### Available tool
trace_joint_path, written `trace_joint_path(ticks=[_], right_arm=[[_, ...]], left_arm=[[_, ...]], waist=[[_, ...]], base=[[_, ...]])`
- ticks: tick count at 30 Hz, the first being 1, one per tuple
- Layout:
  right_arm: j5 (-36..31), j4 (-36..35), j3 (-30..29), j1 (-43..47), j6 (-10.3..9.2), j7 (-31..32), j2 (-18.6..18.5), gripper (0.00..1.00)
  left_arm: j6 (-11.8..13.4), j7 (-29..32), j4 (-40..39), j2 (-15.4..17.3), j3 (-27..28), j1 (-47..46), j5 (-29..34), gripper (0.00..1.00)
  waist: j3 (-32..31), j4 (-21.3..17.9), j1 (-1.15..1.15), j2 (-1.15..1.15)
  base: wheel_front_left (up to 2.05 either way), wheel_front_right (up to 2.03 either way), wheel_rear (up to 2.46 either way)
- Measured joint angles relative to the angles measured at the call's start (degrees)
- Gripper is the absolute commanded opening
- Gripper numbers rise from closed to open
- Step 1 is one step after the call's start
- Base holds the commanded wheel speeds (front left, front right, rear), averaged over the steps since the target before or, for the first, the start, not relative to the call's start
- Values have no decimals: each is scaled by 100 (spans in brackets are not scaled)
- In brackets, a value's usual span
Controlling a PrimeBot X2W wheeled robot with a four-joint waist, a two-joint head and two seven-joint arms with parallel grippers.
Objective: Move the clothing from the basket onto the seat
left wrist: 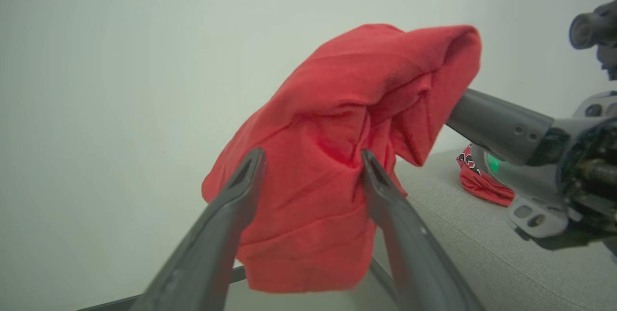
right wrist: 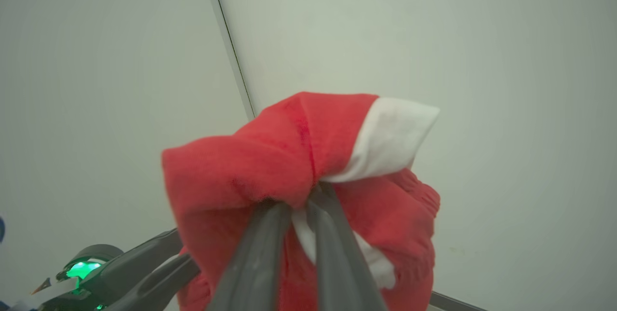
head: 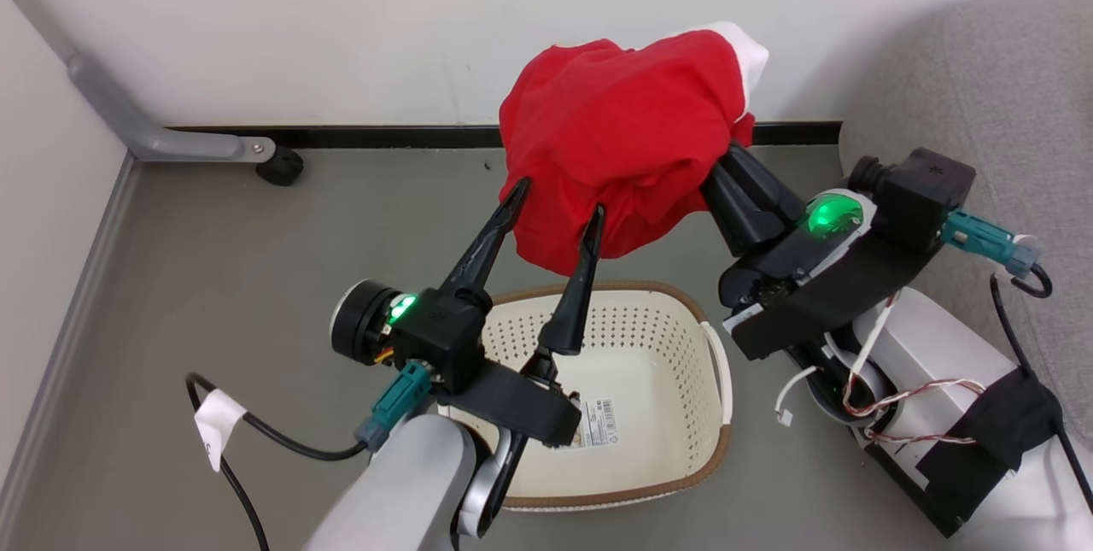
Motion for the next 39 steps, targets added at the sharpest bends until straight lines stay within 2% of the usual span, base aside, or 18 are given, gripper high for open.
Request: trace_joint_path(ticks=[13,23,39], right_arm=[[-96,52,-292,115,0,0,55,0],[-201,79,-503,114,0,0,66,0],[-298,203,-766,112,0,0,48,0]], left_arm=[[-49,0,111,1,36,107,45,100],[-198,0,192,4,1,297,145,100],[-355,0,314,3,-170,380,162,100]], waist=[[-29,-323,0,0],[-39,-610,0,0],[42,-1350,0,0]], base=[[0,0,0],[0,0,0],[0,0,0]])
